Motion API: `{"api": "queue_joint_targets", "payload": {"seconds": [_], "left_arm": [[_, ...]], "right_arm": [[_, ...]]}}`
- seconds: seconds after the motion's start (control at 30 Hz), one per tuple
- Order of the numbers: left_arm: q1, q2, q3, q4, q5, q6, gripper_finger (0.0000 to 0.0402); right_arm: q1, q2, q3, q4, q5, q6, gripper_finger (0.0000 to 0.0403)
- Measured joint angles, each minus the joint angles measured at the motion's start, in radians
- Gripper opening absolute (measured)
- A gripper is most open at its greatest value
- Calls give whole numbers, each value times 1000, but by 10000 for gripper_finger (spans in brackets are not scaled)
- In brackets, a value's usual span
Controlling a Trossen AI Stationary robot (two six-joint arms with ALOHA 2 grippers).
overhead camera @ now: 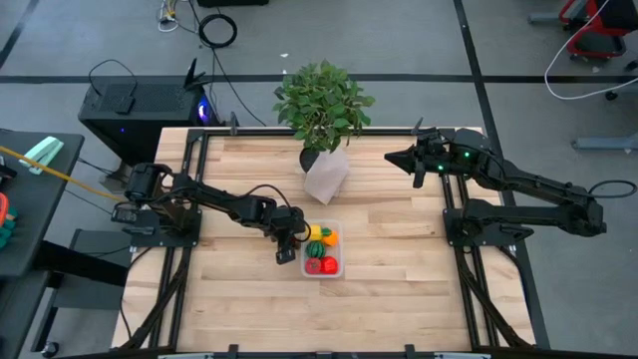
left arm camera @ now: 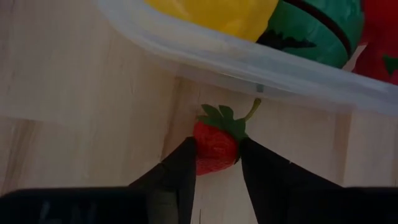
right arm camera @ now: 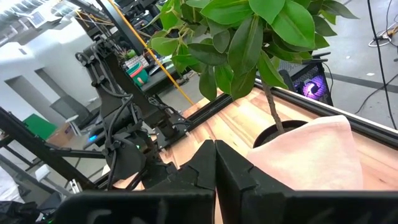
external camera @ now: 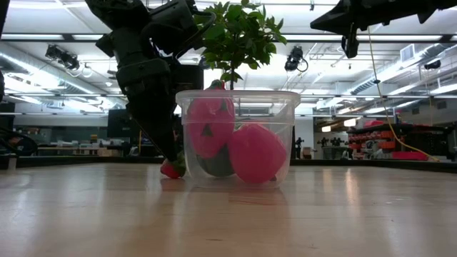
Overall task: Pick and placing Produce into tupperware
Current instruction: Put the red strawberry into the transparent bin
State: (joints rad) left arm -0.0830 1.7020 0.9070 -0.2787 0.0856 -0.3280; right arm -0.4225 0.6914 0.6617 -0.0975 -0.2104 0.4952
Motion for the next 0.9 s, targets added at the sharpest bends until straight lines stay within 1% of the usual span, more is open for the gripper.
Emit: {"api": "queue_joint_targets", "payload": {"seconds": [0.17, 0.37, 0.57, 0.63, 0.7, 0.8, 0.9], "left_arm": [[0, -14, 0, -7, -2, -2, 118], [8, -82, -2, -45, 24, -8, 117], [8, -108, -2, -90, 27, -1, 94], [8, -108, -2, -91, 21, -1, 87], [8, -106, -2, -88, -10, 1, 83], [7, -105, -2, -83, -31, 42, 90], [7, -105, -2, -79, -31, 56, 118]], "right_arm": [[0, 0, 0, 0, 0, 3, 7], [0, 0, 0, 0, 0, 3, 6], [0, 0, 0, 0, 0, 2, 6], [-1, 0, 0, 0, 0, 2, 6], [-1, 0, 0, 0, 0, 2, 6], [-1, 0, 0, 0, 0, 2, 6], [-1, 0, 0, 0, 0, 3, 6]]}}
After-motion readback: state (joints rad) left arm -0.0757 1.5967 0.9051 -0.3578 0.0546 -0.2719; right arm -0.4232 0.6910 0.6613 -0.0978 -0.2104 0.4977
